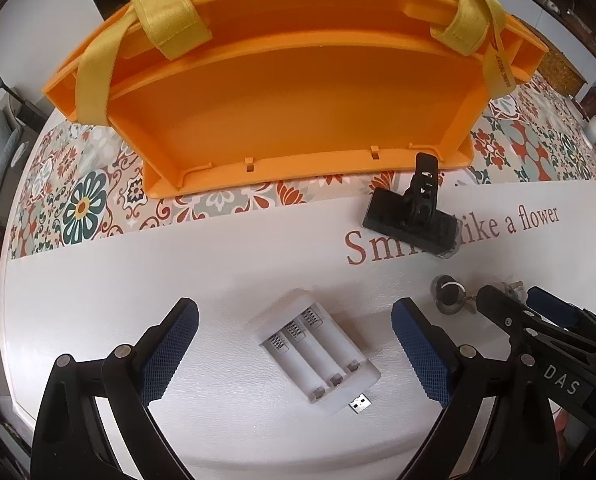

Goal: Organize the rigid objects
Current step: 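Grasp the keychain doll with the right gripper while the left gripper grasps the white battery charger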

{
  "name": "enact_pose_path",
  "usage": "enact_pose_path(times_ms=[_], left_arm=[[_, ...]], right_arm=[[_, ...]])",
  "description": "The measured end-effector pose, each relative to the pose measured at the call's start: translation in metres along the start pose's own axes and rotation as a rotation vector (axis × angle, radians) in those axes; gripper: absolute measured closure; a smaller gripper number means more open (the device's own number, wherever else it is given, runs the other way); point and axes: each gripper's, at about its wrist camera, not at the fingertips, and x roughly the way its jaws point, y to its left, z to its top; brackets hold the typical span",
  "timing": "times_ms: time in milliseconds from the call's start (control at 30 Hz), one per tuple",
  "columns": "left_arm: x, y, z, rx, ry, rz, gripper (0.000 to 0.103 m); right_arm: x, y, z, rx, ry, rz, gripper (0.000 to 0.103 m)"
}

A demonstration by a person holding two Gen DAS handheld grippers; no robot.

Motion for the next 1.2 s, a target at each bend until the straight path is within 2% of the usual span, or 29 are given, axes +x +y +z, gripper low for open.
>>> enact_pose_path(times_ms=[233,300,367,600,933,1200], left_arm=[[0.002,-0.002,-0.001,0.007,0.006,0.004,0.004],[0.002,-0.002,-0.001,0.012,0.006,0.005,0.004],[0.002,-0.003,-0.002,0.015,0.008,0.003,0.004],[-0.001,-0.001,-0.006,0.031,-0.007,-0.026,0.004],[-0.013,0.014,-0.021,0.107,-0.078,-0.094,0.004],[-0.014,0.012,-0.032,0.175,-0.076,-0.185,0.004]], right_arm=[[0.002,0.002,-0.001,-0.014,-0.011,-0.014,0.035],[0.002,0.004,-0.001,-0.030,-0.014,-0.025,0.044],[0.002,0.004,-0.001,-0.039,-0.015,-0.025,0.047],[-0.003,0.004,-0.005,-0.031,-0.017,-0.021,0.048],[-0.020,0.011,-0.011,-0.019,-0.043,-0.023,0.048],[-0.024,0.024,-0.025,-0.023,-0.039,-0.030,0.048]])
